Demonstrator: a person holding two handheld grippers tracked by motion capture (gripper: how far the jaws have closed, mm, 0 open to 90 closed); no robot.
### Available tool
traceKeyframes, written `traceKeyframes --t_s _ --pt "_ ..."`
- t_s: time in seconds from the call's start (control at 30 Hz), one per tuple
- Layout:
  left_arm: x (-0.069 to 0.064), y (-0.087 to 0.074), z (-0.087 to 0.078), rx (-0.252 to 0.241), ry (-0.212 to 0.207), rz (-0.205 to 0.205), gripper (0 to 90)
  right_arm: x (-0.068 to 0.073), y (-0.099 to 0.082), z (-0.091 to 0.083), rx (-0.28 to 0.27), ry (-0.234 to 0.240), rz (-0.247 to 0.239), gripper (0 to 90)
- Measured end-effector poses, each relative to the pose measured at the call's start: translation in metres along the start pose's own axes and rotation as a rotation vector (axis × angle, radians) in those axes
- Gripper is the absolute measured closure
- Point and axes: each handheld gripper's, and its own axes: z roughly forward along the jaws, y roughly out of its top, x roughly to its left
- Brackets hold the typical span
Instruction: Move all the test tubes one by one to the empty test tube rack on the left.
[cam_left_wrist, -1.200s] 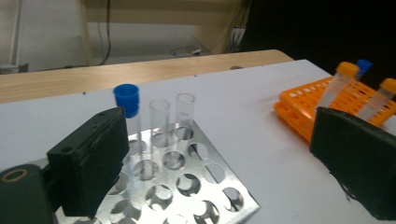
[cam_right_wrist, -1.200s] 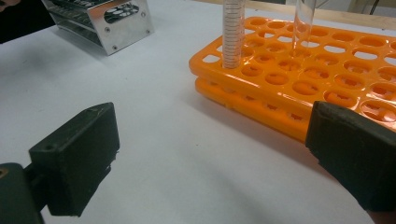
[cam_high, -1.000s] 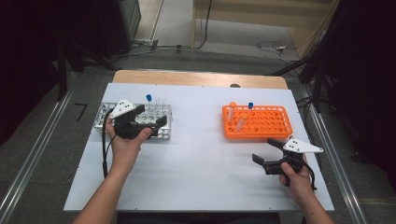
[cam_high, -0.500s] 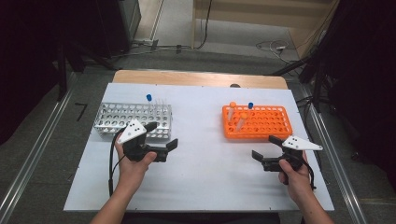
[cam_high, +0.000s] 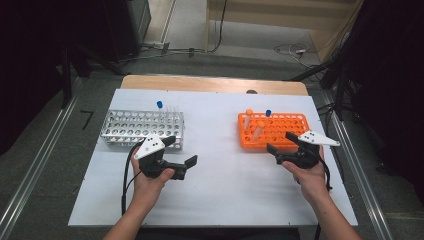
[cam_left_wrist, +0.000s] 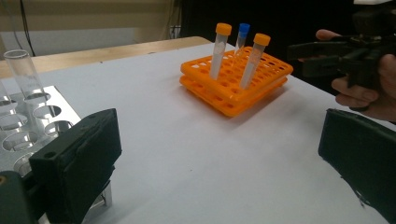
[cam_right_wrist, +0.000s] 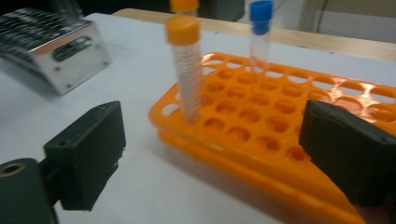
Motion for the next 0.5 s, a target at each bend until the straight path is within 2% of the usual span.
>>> traceKeyframes --t_s 0.1,0.23,0.4,0.5 --pt "0.0 -0.001 0.001 0.001 -0.007 -0.001 0.0 -0.005 0.004 0.012 -0.004 -0.052 0.015 16.6" --pt "-0.001 -0.001 0.001 0.004 -0.008 0.002 0.0 -0.011 0.006 0.029 0.007 -0.084 0.028 31.4" --pt "-0.001 -0.001 0.002 0.004 -0.011 0.0 0.0 -0.017 0.01 0.049 0.037 -0.102 0.043 34.4" --pt "0.0 -0.002 0.002 0.008 -0.009 -0.001 0.0 -0.022 0.011 0.057 0.043 -0.126 0.059 40.1"
